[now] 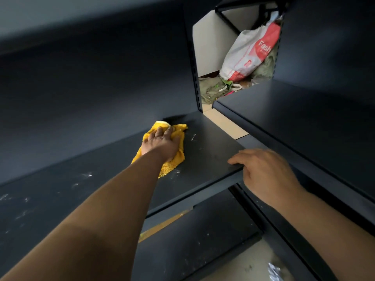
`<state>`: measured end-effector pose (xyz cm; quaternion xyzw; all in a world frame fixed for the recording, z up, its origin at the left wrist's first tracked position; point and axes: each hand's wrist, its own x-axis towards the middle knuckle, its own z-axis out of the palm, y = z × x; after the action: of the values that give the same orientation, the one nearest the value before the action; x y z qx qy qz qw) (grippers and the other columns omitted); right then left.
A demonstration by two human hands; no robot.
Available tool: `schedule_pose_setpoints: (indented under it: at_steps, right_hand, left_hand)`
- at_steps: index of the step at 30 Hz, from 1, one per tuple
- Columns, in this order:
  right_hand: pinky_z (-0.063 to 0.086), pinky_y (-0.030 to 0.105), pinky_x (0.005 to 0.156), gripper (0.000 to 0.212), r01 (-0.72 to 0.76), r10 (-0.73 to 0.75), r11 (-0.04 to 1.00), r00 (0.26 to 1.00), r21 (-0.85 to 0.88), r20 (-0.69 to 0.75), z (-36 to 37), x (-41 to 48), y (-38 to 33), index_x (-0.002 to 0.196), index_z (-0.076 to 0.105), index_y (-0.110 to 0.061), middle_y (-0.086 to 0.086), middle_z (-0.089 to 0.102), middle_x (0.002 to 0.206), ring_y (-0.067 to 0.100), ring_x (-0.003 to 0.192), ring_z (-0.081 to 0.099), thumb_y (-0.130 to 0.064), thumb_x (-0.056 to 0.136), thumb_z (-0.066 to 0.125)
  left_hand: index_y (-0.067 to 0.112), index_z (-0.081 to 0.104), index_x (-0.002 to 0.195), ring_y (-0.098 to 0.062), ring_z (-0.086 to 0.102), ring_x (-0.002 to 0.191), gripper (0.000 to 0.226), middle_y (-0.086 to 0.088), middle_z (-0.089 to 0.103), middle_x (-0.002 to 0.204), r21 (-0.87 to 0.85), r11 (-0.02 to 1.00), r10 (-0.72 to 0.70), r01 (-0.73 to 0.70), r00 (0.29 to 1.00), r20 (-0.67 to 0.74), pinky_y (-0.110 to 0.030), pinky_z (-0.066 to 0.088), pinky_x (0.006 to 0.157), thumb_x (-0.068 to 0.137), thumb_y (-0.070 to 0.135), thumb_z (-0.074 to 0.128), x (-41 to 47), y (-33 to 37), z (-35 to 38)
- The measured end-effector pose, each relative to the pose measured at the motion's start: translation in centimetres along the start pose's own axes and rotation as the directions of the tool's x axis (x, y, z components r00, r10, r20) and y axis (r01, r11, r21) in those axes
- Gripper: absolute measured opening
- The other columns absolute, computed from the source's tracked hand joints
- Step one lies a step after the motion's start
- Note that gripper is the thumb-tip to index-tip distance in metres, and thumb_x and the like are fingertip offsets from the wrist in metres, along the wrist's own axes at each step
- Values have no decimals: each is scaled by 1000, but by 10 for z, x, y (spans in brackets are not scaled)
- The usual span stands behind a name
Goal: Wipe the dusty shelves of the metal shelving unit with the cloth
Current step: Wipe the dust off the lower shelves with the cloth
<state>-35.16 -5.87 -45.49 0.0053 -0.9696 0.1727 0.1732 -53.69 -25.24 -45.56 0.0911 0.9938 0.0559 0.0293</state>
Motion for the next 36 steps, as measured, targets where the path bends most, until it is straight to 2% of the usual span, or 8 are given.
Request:
schedule_pose_setpoints:
  at_steps: [3, 6, 9, 13, 17, 22, 27, 36]
  right_hand:
    - [51, 33, 73, 49, -62, 59, 997, 996, -43, -73, -7, -7, 14, 105, 76, -16, 4, 75, 99, 28, 86, 68, 14, 71, 57]
    - [51, 34, 76, 47, -70, 65, 997, 993, -45, -99, -9, -10, 21, 108, 74, -15, 6, 74, 100, 27, 92, 67, 13, 74, 58]
    - [53, 36, 69, 42, -89, 82, 995, 987, -46, -138, -12, -11, 22, 104, 74, -13, 7, 73, 95, 29, 90, 66, 12, 73, 62]
    - [44, 32, 63, 30, -158, 151, 987, 978, -38, -146, -18, -11, 16, 97, 71, -15, 4, 68, 94, 27, 91, 61, 7, 80, 57]
    - [35, 28, 63, 22, -145, 138, 988, 984, -53, -108, -18, -6, 3, 97, 66, -20, 0, 59, 97, 21, 96, 55, -4, 87, 55]
    - [32, 27, 63, 27, -68, 67, 997, 998, -26, -9, -4, 9, -28, 108, 63, -25, -1, 56, 104, 20, 93, 55, -8, 91, 49]
    - [35, 25, 72, 36, 53, -53, 999, 996, 0, 76, 13, 24, -61, 120, 59, -25, -3, 57, 114, 17, 106, 55, -7, 92, 45]
    - [42, 31, 90, 40, 182, -190, 982, 959, 60, 212, 48, 44, -136, 127, 56, -28, -7, 57, 126, 15, 116, 50, -8, 93, 44]
  left_hand:
    - [38, 14, 153, -22, 7, 150, 59, 4, 6, 163, -5, 992, 129, -129, 992, 10, -42, 8, 119, 98, 59, 16, -3, 39, 6]
    - [39, 17, 152, -20, 9, 149, 57, 4, 8, 163, -23, 960, 281, -281, 960, 15, -42, 9, 119, 99, 58, 19, -18, 69, 10]
    - [40, 22, 151, -20, 10, 149, 54, 5, 10, 162, -53, 905, 424, -423, 906, 16, -40, 8, 118, 99, 57, 23, -43, 86, 11]
    - [43, 28, 147, -18, 13, 147, 49, 8, 15, 161, -86, 821, 566, -564, 824, -3, -40, 9, 117, 99, 54, 30, -76, 85, 14]
    - [43, 31, 146, -18, 19, 146, 48, 9, 20, 159, -90, 783, 615, -615, 788, -33, -41, 13, 119, 99, 52, 34, -101, 55, 15]
    - [42, 26, 148, -14, 12, 148, 50, 9, 14, 161, -88, 886, 454, -455, 890, -34, -36, 5, 121, 100, 52, 29, -103, -1, 8]
    - [41, 19, 151, -13, 7, 149, 54, 8, 8, 162, -37, 975, 220, -220, 975, -21, -40, 2, 121, 99, 55, 22, -89, -55, 3]
    - [36, 16, 153, -15, 2, 150, 57, 5, 8, 162, -5, 1000, -28, 28, 996, -80, -45, -2, 121, 99, 56, 15, -85, -120, -2]
